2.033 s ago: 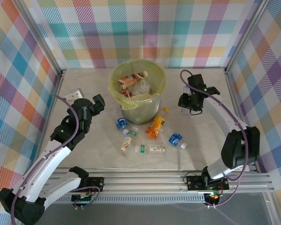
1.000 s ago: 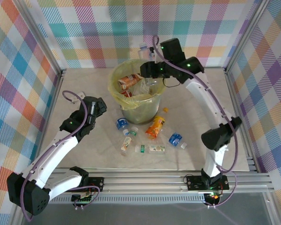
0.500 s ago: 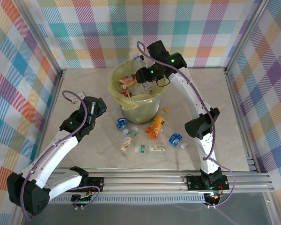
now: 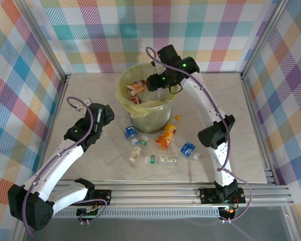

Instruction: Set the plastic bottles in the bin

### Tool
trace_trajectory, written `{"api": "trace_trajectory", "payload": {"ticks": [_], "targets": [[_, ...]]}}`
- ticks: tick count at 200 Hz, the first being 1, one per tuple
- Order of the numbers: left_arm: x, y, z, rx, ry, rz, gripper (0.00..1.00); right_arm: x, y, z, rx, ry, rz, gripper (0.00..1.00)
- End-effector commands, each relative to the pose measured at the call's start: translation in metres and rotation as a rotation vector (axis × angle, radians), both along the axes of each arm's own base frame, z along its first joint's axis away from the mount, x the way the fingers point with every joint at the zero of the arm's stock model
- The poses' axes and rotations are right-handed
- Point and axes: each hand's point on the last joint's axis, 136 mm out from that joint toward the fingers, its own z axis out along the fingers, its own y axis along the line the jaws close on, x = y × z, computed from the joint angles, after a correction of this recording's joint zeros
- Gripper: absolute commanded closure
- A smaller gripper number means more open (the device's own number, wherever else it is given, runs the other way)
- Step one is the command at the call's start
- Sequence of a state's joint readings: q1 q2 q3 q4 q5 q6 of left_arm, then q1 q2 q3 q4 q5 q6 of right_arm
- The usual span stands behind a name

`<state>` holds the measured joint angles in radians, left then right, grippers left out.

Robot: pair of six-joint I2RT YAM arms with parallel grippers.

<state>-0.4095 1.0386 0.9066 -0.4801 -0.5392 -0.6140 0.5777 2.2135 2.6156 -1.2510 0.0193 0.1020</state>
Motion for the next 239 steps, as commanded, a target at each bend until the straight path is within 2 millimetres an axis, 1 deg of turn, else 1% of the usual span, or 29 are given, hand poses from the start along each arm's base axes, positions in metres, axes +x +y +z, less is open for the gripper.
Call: {"api": "trace_trajectory", "payload": {"ticks": [1, 36, 64, 75, 90, 100, 116, 132, 145, 163, 171, 173, 177, 196, 209, 239], "targets": [[-0.001, 0.002, 0.001, -0.020, -0.001, 0.010, 0.00, -0.008, -0.002, 0.010, -0.005, -0.015, 0.016, 0.25], [-0.001, -0.001, -0.007, -0.032, 0.010, -0.009, 0.00, -0.015, -0.006, 0.029, 0.021, -0.038, 0.005, 0.21], [-0.002, -0.004, -0.015, -0.039, 0.025, -0.021, 0.00, -0.023, -0.012, 0.049, 0.051, -0.063, -0.010, 0.17], [-0.002, -0.005, -0.019, -0.043, 0.033, -0.028, 0.00, -0.027, -0.014, 0.058, 0.065, -0.076, -0.014, 0.12], [-0.001, -0.009, -0.025, -0.059, 0.038, -0.043, 0.00, -0.033, -0.018, 0.072, 0.086, -0.099, -0.020, 0.00], [-0.001, -0.013, -0.029, -0.076, 0.043, -0.058, 0.00, -0.037, -0.021, 0.080, 0.099, -0.113, -0.025, 0.00], [0.002, -0.022, -0.038, -0.110, 0.052, -0.088, 0.00, -0.044, -0.029, 0.092, 0.116, -0.140, -0.042, 0.00], [0.004, -0.031, -0.048, -0.139, 0.072, -0.122, 0.00, -0.053, -0.040, 0.101, 0.121, -0.167, -0.073, 0.00], [0.006, -0.038, -0.057, -0.159, 0.090, -0.145, 0.00, -0.060, -0.053, 0.109, 0.123, -0.201, -0.107, 0.00], [0.010, -0.046, -0.068, -0.182, 0.111, -0.176, 0.00, -0.072, -0.071, 0.114, 0.123, -0.242, -0.155, 0.00], [0.009, -0.049, -0.074, -0.189, 0.131, -0.186, 0.01, -0.077, -0.082, 0.114, 0.117, -0.261, -0.183, 0.00], [0.009, -0.050, -0.076, -0.192, 0.137, -0.188, 0.01, -0.076, -0.083, 0.111, 0.110, -0.258, -0.192, 0.00], [0.014, -0.053, -0.073, -0.204, 0.113, -0.197, 0.02, -0.079, -0.089, 0.111, 0.108, -0.268, -0.209, 0.00], [0.017, -0.060, -0.084, -0.225, 0.136, -0.221, 0.07, -0.092, -0.117, 0.103, 0.095, -0.295, -0.297, 0.00], [0.019, -0.064, -0.093, -0.235, 0.159, -0.232, 0.08, -0.099, -0.136, 0.092, 0.102, -0.292, -0.360, 0.00], [0.022, -0.073, -0.111, -0.258, 0.198, -0.258, 0.13, -0.113, -0.173, 0.054, 0.120, -0.221, -0.490, 0.01]]}}
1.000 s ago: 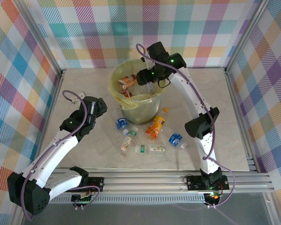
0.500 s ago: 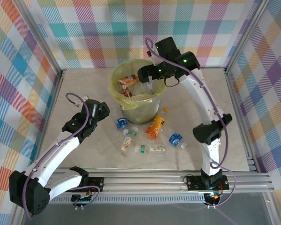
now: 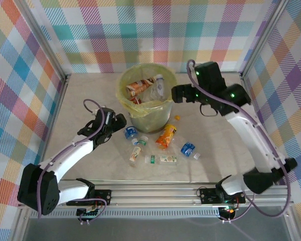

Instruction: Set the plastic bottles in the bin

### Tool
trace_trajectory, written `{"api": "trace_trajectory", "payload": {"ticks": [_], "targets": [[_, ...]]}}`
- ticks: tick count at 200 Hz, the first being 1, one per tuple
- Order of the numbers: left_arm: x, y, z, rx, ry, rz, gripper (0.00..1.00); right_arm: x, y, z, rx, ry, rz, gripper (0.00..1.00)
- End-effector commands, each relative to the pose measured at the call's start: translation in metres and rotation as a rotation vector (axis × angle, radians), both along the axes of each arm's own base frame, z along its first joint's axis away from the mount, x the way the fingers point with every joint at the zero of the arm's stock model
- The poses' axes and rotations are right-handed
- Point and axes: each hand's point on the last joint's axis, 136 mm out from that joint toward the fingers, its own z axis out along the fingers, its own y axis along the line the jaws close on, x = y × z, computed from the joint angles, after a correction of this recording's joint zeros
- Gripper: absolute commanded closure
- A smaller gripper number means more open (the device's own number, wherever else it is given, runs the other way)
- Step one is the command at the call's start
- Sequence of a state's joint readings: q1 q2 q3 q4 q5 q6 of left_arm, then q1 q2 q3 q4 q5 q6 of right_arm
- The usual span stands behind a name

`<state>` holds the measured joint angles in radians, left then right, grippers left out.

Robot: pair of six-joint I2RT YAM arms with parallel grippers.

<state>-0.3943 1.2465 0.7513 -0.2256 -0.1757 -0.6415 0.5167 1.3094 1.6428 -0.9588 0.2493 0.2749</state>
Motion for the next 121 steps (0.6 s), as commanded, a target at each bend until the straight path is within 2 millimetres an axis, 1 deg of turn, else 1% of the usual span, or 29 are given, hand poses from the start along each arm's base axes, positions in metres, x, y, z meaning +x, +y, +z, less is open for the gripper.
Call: {"api": "trace_trajectory", "payload": {"ticks": [1, 11, 28, 66, 92, 121], "targets": [[0.005, -0.008, -0.010, -0.053, 0.007, -0.022, 0.13, 0.004, -0.025, -0.015, 0.059, -0.002, -0.143, 0.00], [0.006, -0.011, -0.015, -0.058, 0.019, -0.030, 0.14, 0.000, -0.035, -0.028, 0.064, 0.022, -0.180, 0.00], [0.008, -0.015, -0.023, -0.067, 0.036, -0.044, 0.15, -0.003, -0.045, -0.051, 0.059, 0.064, -0.217, 0.00], [0.013, -0.026, -0.034, -0.107, 0.046, -0.077, 0.17, -0.008, -0.052, -0.091, 0.035, 0.147, -0.264, 0.00], [0.015, -0.030, -0.039, -0.121, 0.052, -0.087, 0.17, -0.012, -0.061, -0.109, 0.037, 0.173, -0.312, 0.00], [0.018, -0.033, -0.047, -0.128, 0.069, -0.092, 0.18, -0.017, -0.069, -0.121, 0.066, 0.182, -0.345, 0.00]]}}
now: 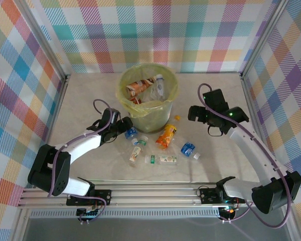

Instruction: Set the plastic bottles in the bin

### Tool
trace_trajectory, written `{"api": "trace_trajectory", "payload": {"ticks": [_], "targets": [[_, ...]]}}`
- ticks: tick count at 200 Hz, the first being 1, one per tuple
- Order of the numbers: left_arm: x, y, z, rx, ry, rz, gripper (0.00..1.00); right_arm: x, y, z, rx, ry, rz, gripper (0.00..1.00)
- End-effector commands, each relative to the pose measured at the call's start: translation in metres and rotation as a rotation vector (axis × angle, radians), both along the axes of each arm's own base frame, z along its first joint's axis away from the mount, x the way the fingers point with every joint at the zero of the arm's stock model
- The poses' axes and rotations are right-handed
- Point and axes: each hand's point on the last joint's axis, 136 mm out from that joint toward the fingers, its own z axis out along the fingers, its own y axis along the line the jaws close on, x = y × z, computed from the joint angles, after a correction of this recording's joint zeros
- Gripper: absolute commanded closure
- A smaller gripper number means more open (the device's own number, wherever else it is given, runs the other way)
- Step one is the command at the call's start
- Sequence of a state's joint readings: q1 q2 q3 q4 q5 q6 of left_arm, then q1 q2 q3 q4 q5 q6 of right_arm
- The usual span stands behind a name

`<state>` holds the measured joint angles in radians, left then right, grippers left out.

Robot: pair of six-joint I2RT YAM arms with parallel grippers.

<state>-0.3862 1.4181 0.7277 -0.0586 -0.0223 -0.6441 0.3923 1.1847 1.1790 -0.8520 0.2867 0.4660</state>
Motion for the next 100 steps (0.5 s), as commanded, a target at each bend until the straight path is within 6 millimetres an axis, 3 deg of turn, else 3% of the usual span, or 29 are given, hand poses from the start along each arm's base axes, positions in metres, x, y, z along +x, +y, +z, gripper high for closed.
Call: {"api": "trace_trajectory", "payload": {"ticks": [1, 100], "targets": [[0.006, -0.003, -0.005, -0.033, 0.002, 0.004, 0.17, 0.002, -0.007, 0.004, 0.051, -0.048, -0.063, 0.00], [0.006, 0.006, -0.040, -0.011, 0.093, 0.038, 0.23, 0.003, -0.009, -0.007, 0.087, -0.022, -0.070, 0.00]]}}
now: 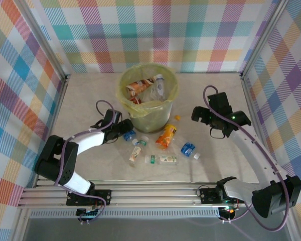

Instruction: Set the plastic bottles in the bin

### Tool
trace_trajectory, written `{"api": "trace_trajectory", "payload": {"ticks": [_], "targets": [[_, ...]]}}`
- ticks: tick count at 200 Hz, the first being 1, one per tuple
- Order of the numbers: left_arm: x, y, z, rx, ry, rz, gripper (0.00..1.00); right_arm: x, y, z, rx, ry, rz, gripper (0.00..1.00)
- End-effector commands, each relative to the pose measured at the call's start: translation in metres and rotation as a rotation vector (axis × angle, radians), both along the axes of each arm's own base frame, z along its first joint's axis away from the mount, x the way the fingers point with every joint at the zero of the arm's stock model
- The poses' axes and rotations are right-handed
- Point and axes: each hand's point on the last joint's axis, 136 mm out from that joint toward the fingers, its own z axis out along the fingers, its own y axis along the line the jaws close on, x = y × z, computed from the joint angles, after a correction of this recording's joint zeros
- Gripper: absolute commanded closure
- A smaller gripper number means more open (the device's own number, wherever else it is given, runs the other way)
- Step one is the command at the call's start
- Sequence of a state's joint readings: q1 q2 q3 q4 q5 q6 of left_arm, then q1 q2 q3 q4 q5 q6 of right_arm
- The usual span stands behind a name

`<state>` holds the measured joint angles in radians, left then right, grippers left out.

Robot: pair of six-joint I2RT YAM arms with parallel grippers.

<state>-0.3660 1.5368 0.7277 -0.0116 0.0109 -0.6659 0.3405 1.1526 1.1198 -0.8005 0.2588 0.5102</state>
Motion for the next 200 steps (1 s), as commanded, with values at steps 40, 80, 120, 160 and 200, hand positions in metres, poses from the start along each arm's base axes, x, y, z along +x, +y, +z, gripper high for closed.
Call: {"api": "trace_trajectory", "payload": {"ticks": [40, 80, 120, 160, 200], "targets": [[-0.004, 0.020, -0.017, 0.030, 0.046, 0.054, 0.29, 0.002, 0.004, -0.001, 0.035, -0.008, 0.003, 0.00], [-0.005, 0.030, -0.018, 0.039, 0.047, 0.080, 0.41, 0.003, 0.007, -0.002, 0.059, -0.011, 0.008, 0.00], [-0.005, 0.040, -0.009, 0.050, 0.020, 0.101, 0.47, 0.002, 0.009, -0.006, 0.071, -0.010, 0.007, 0.00], [-0.005, 0.047, 0.018, 0.066, -0.041, 0.107, 0.48, 0.000, 0.010, -0.003, 0.086, -0.034, 0.015, 0.00], [-0.011, 0.062, 0.058, 0.124, -0.118, 0.135, 0.52, -0.002, 0.009, -0.002, 0.091, -0.054, 0.014, 0.00]]}}
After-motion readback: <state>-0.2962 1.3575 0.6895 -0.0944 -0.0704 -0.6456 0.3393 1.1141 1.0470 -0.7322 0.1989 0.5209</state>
